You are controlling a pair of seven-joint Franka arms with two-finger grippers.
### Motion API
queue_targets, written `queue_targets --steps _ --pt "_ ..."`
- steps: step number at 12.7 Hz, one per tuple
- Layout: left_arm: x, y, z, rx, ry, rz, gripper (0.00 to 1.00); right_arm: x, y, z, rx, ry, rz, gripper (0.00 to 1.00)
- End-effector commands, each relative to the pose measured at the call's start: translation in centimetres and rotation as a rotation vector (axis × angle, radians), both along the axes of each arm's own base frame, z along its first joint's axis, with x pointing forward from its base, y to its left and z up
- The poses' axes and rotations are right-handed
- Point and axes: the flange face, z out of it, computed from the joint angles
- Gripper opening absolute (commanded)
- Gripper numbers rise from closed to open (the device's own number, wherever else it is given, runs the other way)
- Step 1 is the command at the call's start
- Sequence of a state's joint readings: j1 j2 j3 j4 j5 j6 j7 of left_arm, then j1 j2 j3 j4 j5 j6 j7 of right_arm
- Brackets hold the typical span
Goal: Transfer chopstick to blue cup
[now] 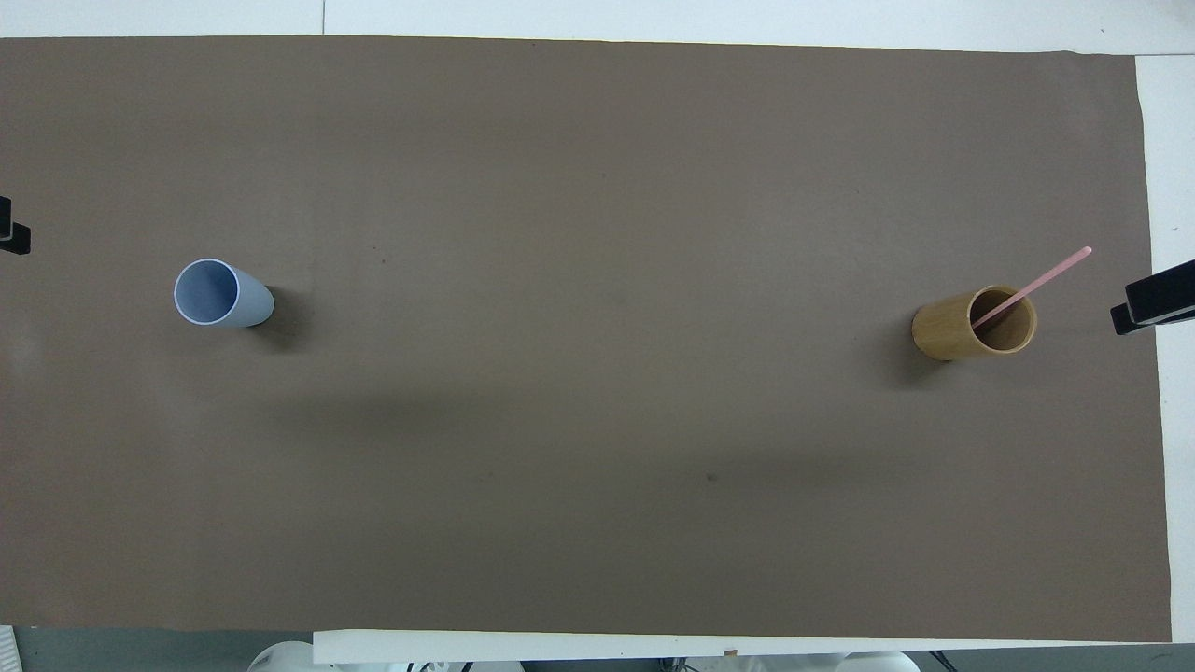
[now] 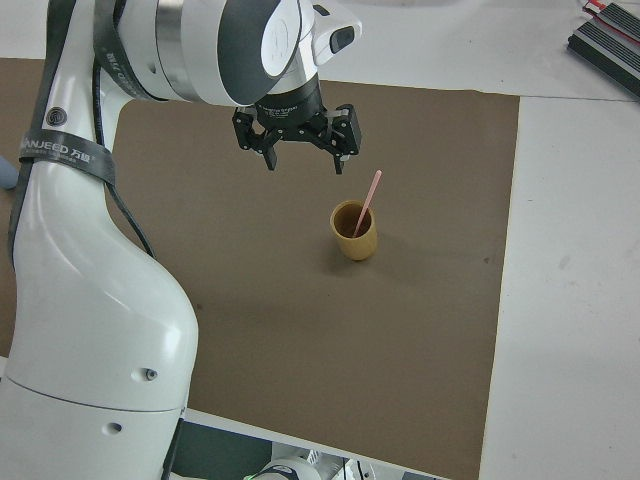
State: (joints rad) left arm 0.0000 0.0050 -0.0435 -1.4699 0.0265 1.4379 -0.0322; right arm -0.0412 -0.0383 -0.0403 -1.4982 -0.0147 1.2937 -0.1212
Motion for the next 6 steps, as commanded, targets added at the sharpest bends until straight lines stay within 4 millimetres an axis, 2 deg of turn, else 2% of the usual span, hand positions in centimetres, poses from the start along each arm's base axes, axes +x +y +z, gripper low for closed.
queue_targets --steps 1,3,4,6 --pt "0.0 -0.1 0.2 0.008 0.010 -0.033 1.00 -0.1 0.1 0.3 -0.015 -0.012 -0.003 1.00" --pt "-0.4 0.3 -0.6 0.005 -0.009 -0.023 1.00 0.0 0.1 0.3 -0.014 -0.012 -0.001 1.00" --pt "-0.9 0.6 -2.3 0.007 -0.050 -0.017 1.00 -0.1 0.1 0.3 -0.014 -0.010 -0.001 1.00" --pt "-1.8 0.7 -9.8 0.009 -0.097 -0.024 1.00 -0.1 0.1 0.3 -0.014 -0.009 -0.001 1.00"
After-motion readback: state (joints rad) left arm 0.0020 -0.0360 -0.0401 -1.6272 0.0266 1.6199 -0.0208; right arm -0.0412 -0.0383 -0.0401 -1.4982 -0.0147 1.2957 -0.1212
